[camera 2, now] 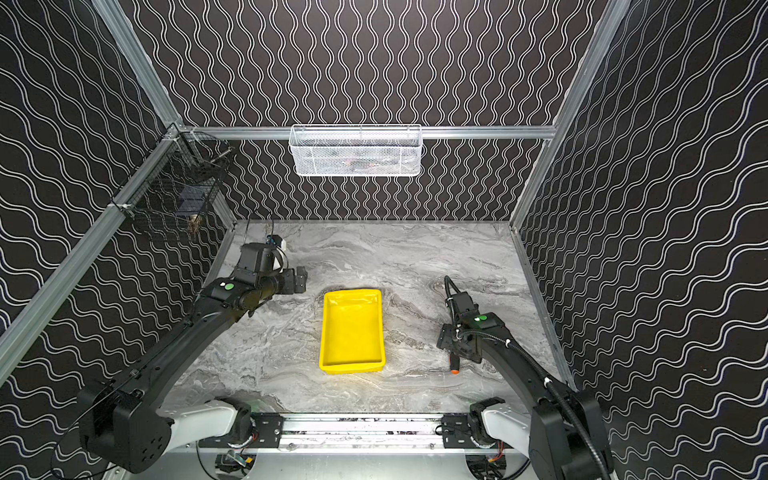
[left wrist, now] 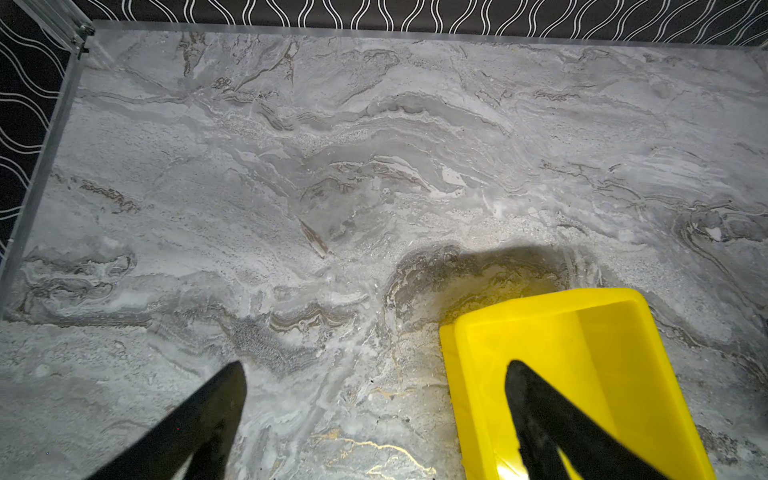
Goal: Put the screwdriver in the bin
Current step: 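Close the right gripper on the black-and-orange screwdriver handle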
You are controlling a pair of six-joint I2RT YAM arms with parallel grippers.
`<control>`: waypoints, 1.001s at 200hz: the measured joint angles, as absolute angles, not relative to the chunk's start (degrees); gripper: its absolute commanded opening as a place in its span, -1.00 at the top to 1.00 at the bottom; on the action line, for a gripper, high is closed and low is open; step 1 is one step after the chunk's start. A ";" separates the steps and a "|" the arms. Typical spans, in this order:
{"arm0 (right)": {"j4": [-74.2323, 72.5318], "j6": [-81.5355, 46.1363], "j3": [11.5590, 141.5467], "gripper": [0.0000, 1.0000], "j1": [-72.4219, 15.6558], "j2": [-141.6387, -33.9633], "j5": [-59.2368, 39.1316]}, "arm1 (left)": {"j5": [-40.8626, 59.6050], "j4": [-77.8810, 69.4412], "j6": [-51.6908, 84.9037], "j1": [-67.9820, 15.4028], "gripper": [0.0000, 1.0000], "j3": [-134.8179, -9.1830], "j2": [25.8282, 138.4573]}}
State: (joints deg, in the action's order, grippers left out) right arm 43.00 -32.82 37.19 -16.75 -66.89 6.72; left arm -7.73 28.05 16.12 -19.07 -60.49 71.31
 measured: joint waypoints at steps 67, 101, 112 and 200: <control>38.15 -33.54 34.98 -0.57 -14.04 -70.13 5.89 | -8.78 28.60 16.12 -19.09 -0.97 -60.73 71.37; 36.47 -32.34 33.80 -0.55 -12.25 -71.16 3.95 | -8.82 28.62 16.12 -19.05 -0.97 -60.73 71.33; 36.01 -32.29 33.78 -0.53 -12.21 -71.24 3.86 | -8.82 28.71 16.12 -19.03 -0.97 -60.82 71.44; 34.37 -30.79 33.41 -0.27 -12.29 -72.62 2.02 | -9.26 28.80 16.12 -18.04 -0.97 -60.77 71.90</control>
State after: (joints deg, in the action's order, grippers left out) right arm 34.37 -30.79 33.41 -12.29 -72.62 2.02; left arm -9.26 28.80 16.12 -18.04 -60.77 71.90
